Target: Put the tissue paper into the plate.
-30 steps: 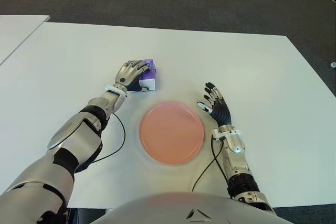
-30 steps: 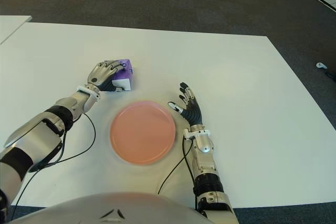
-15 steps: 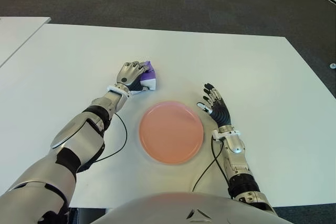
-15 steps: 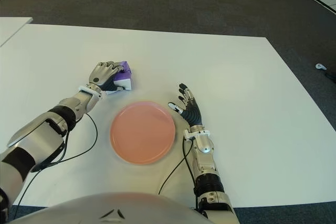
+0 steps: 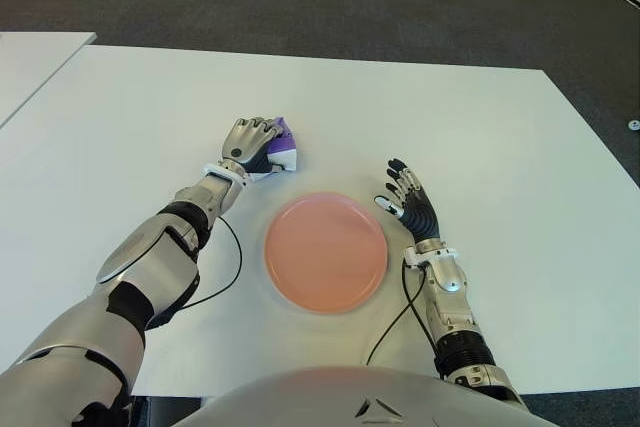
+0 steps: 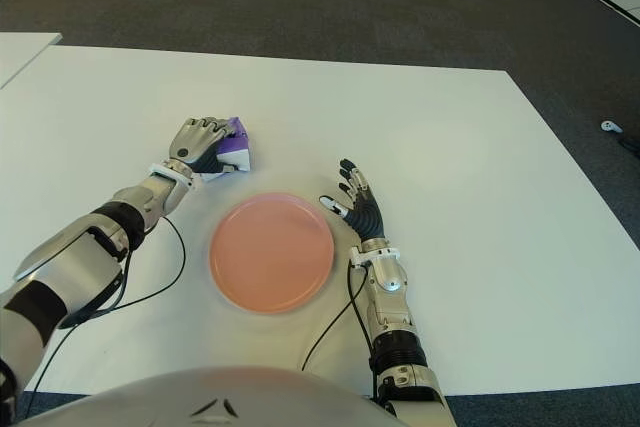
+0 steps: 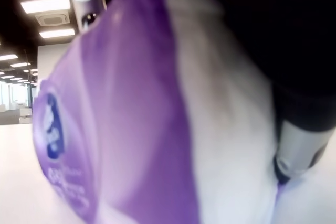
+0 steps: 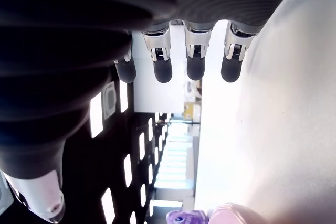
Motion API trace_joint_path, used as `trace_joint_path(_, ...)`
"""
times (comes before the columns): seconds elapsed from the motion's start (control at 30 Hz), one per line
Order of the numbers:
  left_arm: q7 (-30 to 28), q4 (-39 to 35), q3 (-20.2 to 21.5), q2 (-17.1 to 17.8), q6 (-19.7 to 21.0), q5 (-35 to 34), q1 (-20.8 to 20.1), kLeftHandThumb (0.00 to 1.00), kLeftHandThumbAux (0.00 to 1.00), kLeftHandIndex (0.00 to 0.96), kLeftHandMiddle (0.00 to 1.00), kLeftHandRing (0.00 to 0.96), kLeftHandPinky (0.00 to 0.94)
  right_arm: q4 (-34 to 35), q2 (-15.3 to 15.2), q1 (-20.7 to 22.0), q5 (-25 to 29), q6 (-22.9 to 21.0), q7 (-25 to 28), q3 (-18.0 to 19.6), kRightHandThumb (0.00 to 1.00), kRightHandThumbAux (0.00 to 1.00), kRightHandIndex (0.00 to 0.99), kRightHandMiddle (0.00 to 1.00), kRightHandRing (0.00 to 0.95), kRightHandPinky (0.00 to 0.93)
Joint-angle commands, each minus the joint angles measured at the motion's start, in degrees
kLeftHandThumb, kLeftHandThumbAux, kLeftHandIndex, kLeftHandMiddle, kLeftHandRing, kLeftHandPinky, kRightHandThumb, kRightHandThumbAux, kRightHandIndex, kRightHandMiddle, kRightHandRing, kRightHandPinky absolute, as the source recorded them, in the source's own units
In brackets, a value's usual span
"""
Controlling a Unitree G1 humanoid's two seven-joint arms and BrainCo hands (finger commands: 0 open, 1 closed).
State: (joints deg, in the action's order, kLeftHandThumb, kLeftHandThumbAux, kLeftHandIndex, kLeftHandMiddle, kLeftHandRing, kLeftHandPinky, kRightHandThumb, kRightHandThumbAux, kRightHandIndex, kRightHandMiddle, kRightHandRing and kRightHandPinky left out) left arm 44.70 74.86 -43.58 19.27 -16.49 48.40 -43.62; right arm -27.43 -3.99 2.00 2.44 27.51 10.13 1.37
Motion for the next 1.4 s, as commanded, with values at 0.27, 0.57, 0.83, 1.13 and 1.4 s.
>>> trace_joint_path(0.27, -2.9, 3.3, -1.9, 0.0, -1.0, 2.0, 6.4, 0.699, 0.71, 0.437, 0.75, 0.74, 0.747, -3.4, 0.3, -7.3, -0.4, -8.1, -0.7, -0.4, 0.007, 0.65, 0.0, 0.0, 0.0, 0.0)
trace_joint_path(0.57, -0.7, 2.5, 0.4, 1.9, -4.3, 0.0, 5.2, 0.701, 0.708, 0.438, 0.753, 0.74, 0.733, -3.4, 0.4, -6.9, -0.4, -9.4, -1.2, -0.5, 0.009, 0.633, 0.0, 0.0, 0.0, 0.0)
trace_joint_path(0.83, 1.9, 1.4, 4.9, 3.5, -9.1, -3.0, 2.1, 0.7, 0.71, 0.438, 0.788, 0.769, 0.775, -4.6, 0.4, -6.2, -0.1, -9.4, -0.9, -0.4, 0.028, 0.619, 0.0, 0.0, 0.0, 0.0)
trace_joint_path(1.13, 10.5, -3.3, 10.6, 7.6, -17.3, -5.0, -1.8, 0.705, 0.705, 0.441, 0.806, 0.793, 0.808, -5.8, 0.9, -5.8, 0.0, -8.3, -1.1, -0.1, 0.034, 0.626, 0.0, 0.0, 0.0, 0.0)
trace_joint_path(1.4, 17.2, -8.8, 13.6, 10.9, -21.5, -4.0, -2.9, 0.707, 0.702, 0.442, 0.832, 0.823, 0.841, -7.3, 0.7, -5.4, -0.2, -6.9, -0.6, -0.2, 0.027, 0.639, 0.0, 0.0, 0.0, 0.0)
